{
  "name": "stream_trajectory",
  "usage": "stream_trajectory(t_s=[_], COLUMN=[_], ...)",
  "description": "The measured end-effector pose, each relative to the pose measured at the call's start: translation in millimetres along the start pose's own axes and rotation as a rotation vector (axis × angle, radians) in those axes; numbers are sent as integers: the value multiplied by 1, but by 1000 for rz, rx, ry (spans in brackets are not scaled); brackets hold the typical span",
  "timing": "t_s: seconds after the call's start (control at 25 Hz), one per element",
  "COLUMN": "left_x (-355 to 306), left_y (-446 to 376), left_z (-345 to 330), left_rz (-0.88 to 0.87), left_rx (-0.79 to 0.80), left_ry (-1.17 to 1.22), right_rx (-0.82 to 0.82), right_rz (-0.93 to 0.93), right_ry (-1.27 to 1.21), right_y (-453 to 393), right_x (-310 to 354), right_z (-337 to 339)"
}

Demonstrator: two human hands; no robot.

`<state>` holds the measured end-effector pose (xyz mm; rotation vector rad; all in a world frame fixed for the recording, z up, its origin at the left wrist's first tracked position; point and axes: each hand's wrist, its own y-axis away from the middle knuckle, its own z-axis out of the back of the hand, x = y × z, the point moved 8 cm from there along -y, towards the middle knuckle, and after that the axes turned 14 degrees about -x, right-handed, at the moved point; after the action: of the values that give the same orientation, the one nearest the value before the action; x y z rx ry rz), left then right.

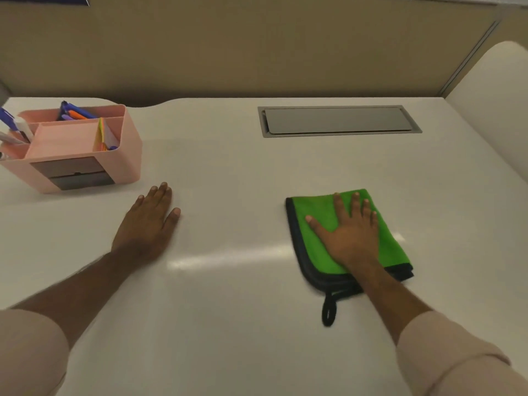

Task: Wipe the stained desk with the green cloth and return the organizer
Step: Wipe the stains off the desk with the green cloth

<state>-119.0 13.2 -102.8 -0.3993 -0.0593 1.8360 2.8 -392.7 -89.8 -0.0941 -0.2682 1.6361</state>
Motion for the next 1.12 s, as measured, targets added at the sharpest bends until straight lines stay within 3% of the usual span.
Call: stream_trajectory(t_s=[0.16,0.32,0.48,0.68,0.96,1.12], left_x=[-1,-1,2,0,-1,-3], left_y=[-6,-8,-6,-4,1,-1], left_z=[0,1,1,2,2,3], left_rz=[28,18,22,11,29,35], left_rx=[-27,-44,-53,-36,0,-8], left_ry=[12,20,16,-7,-4,-3], right_rx=[30,79,79,47,32,43], right_rz=[-107,38,271,401,-34,-132], right_ry=[9,-12,-88,-183,-57,-17], right_y=[-60,-85,-35,56,75,81], right_x=[23,116,178,156,73,72], right_z=[-17,-33,-35,-11,6,7])
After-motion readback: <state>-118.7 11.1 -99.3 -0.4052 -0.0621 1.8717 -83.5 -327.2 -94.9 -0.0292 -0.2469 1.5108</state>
